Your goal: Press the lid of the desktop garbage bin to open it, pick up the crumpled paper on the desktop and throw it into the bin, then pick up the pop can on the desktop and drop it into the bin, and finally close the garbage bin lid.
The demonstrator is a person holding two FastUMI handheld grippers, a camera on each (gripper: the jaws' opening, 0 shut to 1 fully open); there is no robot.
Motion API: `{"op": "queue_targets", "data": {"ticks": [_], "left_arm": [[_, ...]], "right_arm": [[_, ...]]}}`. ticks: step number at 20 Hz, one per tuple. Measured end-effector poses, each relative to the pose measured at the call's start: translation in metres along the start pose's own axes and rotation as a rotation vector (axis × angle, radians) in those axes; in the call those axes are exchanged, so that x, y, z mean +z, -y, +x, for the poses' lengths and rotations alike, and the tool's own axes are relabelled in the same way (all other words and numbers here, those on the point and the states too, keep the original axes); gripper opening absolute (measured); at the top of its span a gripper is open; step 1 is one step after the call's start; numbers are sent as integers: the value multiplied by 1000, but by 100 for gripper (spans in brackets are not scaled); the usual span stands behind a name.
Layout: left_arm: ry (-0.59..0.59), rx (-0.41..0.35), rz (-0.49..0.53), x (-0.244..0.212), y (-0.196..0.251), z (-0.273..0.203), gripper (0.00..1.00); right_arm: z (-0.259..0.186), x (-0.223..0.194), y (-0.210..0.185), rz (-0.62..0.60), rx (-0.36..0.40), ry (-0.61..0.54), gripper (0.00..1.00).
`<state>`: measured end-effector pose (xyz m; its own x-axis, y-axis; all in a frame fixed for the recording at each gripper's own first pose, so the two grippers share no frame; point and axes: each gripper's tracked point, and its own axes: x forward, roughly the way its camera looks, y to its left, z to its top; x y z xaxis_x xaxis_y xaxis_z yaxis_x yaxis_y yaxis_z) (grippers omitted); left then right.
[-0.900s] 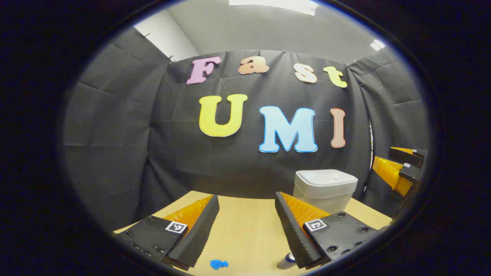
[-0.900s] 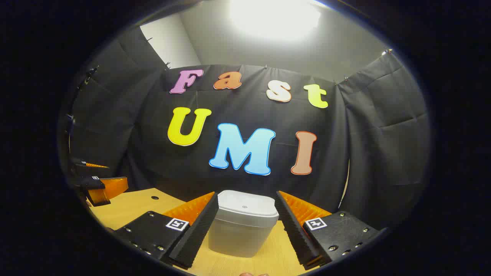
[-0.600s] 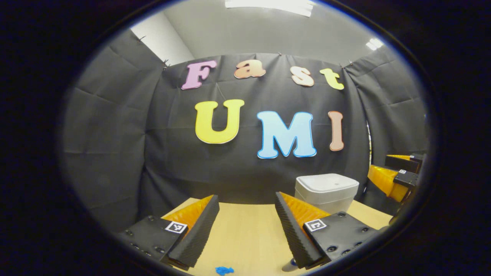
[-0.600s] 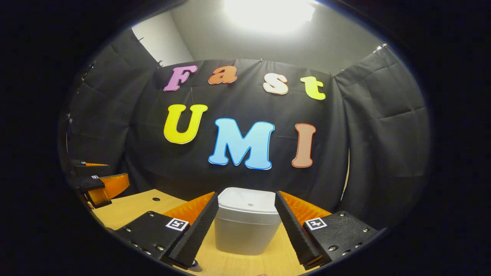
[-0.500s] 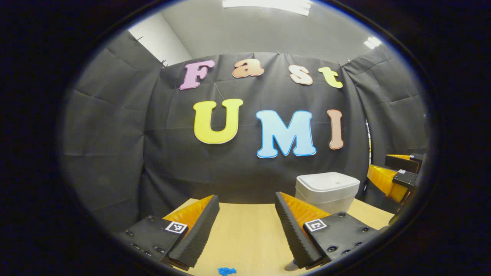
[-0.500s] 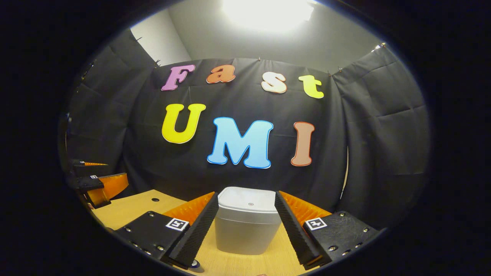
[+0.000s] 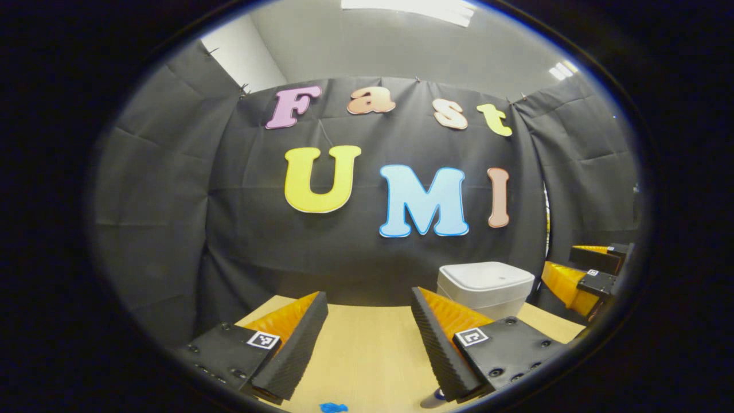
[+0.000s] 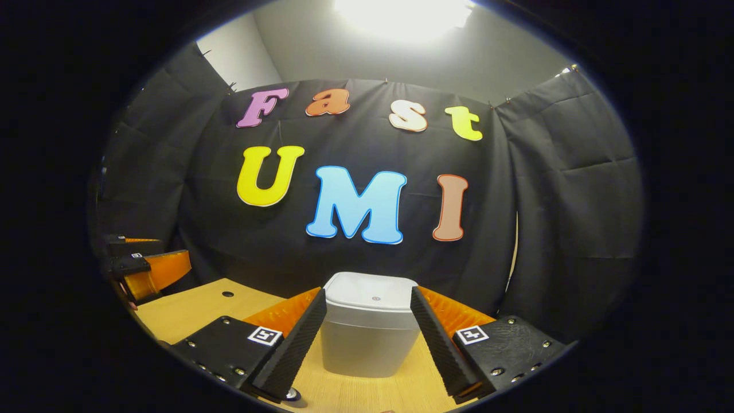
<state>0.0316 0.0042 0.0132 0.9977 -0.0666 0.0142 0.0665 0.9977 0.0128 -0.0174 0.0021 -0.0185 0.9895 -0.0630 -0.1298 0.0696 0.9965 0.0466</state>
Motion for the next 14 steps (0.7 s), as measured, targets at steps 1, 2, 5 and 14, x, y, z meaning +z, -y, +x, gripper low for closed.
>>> {"op": "queue_targets", "data": {"ticks": [1,2,5,14], "left_arm": [[1,0,8,0,-1,1,96],[0,-2,16,0,-1,2,96],[4,11,13,-1,-1,3,96],[21,31,30,1,2,6,96]], "right_arm": [[-1,-2,-1,6,-5,-8,94],[-2,-3,-1,13,-11,-14,94],[-4,-6,1,8,-18,-37,93],[-6,-12,-11,73,3,-63,61]]}}
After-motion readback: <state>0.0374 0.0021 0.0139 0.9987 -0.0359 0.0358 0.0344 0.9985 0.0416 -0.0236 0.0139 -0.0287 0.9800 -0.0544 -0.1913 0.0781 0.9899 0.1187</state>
